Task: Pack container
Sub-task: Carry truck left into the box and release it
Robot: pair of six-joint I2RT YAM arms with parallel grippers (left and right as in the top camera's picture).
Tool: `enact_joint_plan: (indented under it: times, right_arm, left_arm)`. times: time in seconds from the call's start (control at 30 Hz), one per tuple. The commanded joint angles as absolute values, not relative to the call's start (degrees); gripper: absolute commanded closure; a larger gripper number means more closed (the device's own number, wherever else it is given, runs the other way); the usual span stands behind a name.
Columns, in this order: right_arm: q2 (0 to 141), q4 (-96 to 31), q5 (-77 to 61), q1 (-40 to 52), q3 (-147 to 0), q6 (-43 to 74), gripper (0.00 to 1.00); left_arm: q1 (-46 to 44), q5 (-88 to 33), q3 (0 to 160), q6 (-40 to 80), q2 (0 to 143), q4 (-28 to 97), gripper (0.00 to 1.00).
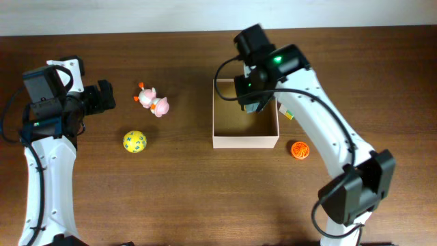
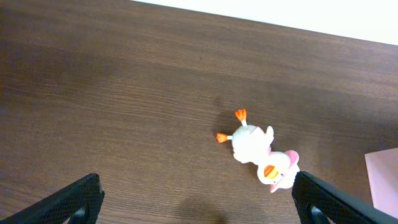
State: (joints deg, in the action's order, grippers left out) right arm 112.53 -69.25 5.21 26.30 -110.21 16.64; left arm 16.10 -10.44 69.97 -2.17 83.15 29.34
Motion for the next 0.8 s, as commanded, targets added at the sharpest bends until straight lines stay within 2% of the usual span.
enact_joint_plan:
  times: [0.0,0.4,0.53,0.77]
  right_arm:
    - [114.76,-67.22,11.90,25.80,-107.53,20.93,0.80]
    - [118.30,-62.81,7.64,22.41,-103.15,22.11,0.80]
    - [119.07,-59.51,7.03,22.41,-101.34,23.57,0.70]
    - [120.38,-56.80,6.57,22.41,-99.90,26.04,0.68]
  left_arm:
    - [16.29,-10.02,71.09,-3.07,83.68,29.19,0.01]
    - [16.29,-10.04,71.09,-3.05,83.68,29.19,0.01]
    - [16.29,-10.04,71.09,-3.05,83.68,29.19,0.01]
    - [16.29,-10.04,71.09,-3.05,83.68,29.19,0.01]
